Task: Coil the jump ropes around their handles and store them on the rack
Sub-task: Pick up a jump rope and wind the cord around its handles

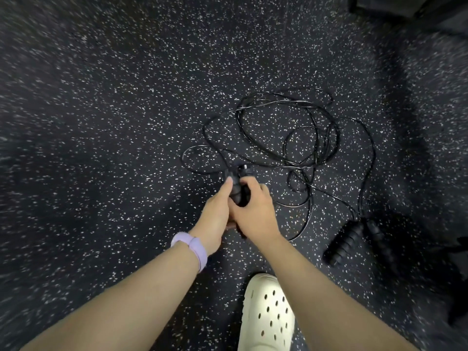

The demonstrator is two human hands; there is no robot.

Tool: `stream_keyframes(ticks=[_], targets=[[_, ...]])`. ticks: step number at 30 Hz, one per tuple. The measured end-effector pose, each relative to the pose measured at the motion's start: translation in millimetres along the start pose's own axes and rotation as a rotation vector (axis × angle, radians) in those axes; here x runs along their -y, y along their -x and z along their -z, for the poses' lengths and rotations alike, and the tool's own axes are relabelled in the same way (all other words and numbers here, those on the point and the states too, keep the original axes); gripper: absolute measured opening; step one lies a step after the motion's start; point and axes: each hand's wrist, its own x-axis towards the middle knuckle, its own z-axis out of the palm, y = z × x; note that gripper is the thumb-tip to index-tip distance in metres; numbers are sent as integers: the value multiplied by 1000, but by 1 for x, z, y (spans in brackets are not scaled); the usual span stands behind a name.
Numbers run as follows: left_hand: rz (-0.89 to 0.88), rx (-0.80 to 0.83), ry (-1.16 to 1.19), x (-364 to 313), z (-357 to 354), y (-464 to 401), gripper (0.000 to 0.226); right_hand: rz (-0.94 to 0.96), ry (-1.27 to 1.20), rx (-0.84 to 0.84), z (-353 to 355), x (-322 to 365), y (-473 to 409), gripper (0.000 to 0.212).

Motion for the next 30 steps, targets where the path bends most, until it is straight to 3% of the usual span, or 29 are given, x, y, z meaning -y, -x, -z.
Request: stream_keyframes(ticks=[7,11,19,25,30], targets=[[-266,-13,-128,-100,24,70,35,161,-47,5,38,126,8,74],[-388,-8,-231,-144,33,140,35,204,-159,-67,61,186,56,74],[-494,-6,-544,-132,59,284,31,183,-370,-140,82,203,201,70],[-395,9,-326,-137,86,354,26,240,-224,72,106,241,253,85],[-353,-41,-56,-153,112,394,32,291,-295,165,109,299,289,61]])
